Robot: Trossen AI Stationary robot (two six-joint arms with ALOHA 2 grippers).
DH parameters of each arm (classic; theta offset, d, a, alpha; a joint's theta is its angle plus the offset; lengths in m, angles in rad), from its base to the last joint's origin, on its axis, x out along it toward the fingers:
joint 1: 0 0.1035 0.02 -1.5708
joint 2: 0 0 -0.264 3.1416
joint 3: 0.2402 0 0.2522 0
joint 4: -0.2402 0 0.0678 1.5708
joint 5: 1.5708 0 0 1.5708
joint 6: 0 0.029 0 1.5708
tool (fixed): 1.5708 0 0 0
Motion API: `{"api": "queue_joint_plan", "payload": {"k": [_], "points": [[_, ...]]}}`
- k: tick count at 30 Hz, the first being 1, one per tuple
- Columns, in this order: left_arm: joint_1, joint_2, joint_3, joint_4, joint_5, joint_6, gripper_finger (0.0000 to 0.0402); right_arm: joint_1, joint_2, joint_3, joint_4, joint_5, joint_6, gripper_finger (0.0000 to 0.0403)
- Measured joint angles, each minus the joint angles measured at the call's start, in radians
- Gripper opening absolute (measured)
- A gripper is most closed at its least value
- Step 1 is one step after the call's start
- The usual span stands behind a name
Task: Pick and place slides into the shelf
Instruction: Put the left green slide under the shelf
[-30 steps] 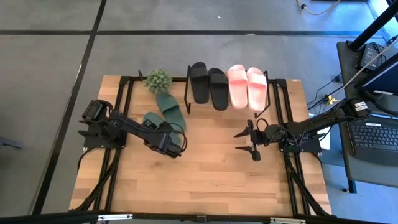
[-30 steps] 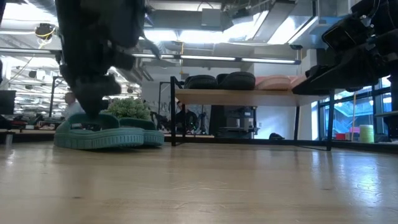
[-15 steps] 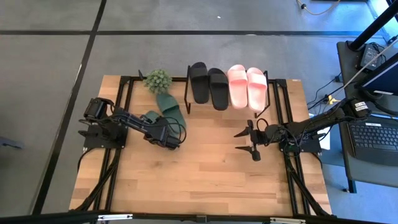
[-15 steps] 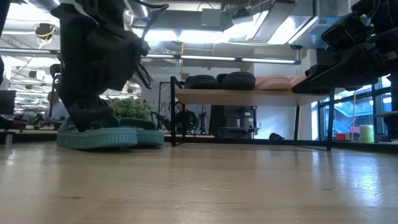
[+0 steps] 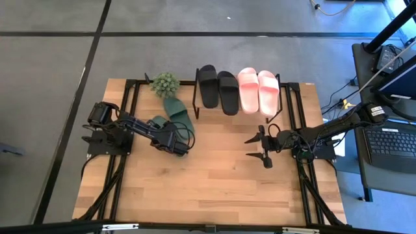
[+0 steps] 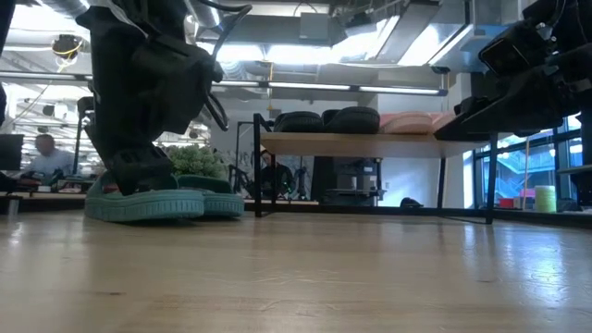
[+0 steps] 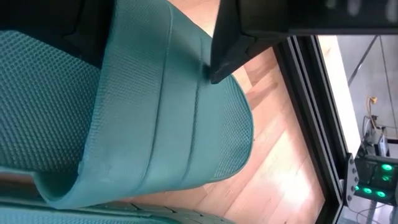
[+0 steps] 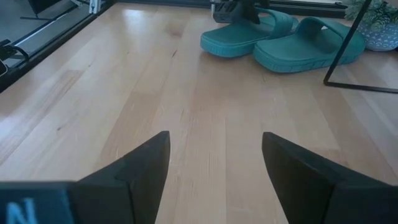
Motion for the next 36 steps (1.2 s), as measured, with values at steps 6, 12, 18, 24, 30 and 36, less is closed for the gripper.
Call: {"api": "queue_joint_plan", "payload": {"k": [6,12,18,24,30,36], "points": [[0.0,0.0,0.0,-0.001,-0.005,0.002,0.0096,0.0,0.0,0.0,0.0,0.0,0.0,0.0255],[-0.001,0.0,0.002,-0.024,-0.005,0.027,0.0013,0.0,0.0,0.0,0.0,0.0,0.0,0.0255],[-0.046,-0.003,0.108,-0.249,0.068,0.062,0.0007,0.0,0.0,0.0,-0.001,0.0,0.001,0.0255],[-0.126,-0.008,0.322,-0.384,0.184,0.263,0.0005,0.0,0.0,0.0,-0.003,0.0,0.003,0.0255],[-0.193,-0.015,0.535,-0.314,0.143,0.457,0.0003,0.0,0.0,0.0,-0.006,0.0,0.004,0.0255],[-0.194,-0.008,0.574,-0.092,-0.026,0.648,0.0003,0.0,0.0,0.0,-0.01,0.0,0.004,0.0255]]}}
